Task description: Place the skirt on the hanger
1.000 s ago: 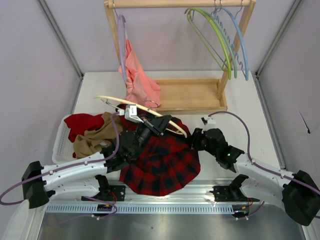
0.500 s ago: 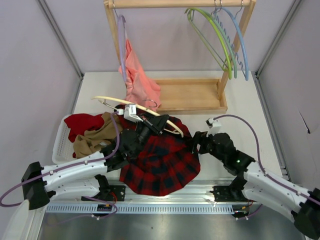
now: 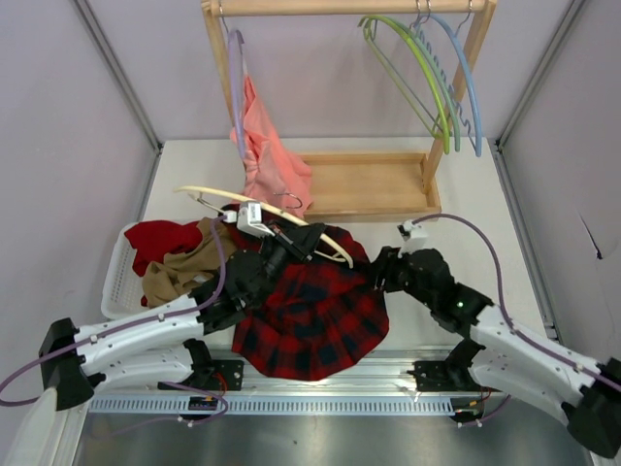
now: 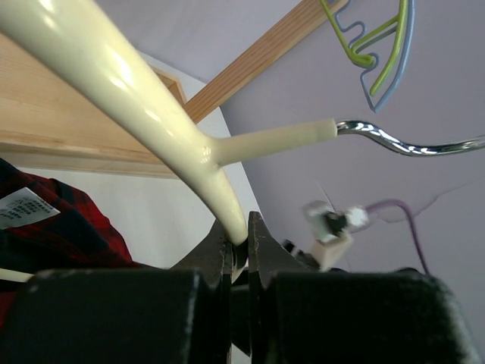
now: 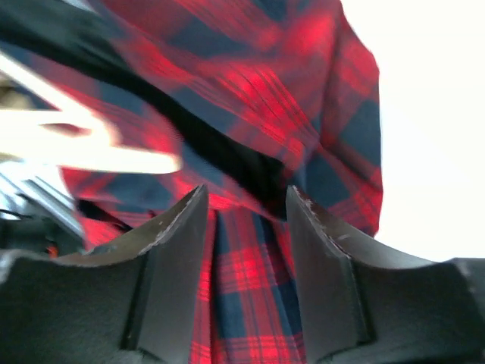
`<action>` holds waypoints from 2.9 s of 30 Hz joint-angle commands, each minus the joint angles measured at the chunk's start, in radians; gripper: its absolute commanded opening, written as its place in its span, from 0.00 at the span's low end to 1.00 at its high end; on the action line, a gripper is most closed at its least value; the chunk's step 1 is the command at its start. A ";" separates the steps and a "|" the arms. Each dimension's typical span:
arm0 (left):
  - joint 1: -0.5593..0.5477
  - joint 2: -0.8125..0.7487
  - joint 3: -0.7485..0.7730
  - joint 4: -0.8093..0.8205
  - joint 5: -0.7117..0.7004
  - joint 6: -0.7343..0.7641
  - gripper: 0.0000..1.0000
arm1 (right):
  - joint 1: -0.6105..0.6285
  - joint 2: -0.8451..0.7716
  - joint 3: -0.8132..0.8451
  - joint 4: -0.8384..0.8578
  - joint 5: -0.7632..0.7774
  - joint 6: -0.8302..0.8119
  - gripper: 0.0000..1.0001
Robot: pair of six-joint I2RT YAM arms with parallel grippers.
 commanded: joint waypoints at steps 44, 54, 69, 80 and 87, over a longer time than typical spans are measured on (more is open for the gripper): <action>0.012 -0.251 -0.090 -0.152 0.059 0.044 0.00 | -0.275 0.517 0.184 0.559 -0.705 0.161 0.00; 0.012 -0.233 -0.109 -0.187 0.090 0.024 0.00 | -0.334 0.652 -0.002 1.053 -0.792 0.473 0.00; 0.012 -0.208 -0.139 -0.199 0.114 0.007 0.00 | -0.371 0.433 0.223 0.202 -0.372 0.094 0.61; 0.012 -0.176 -0.133 -0.164 0.139 0.015 0.00 | -0.223 0.308 0.452 -0.126 -0.323 0.054 0.58; 0.012 -0.197 -0.138 -0.172 0.131 0.019 0.00 | -0.118 0.402 0.400 -0.173 -0.304 0.066 0.49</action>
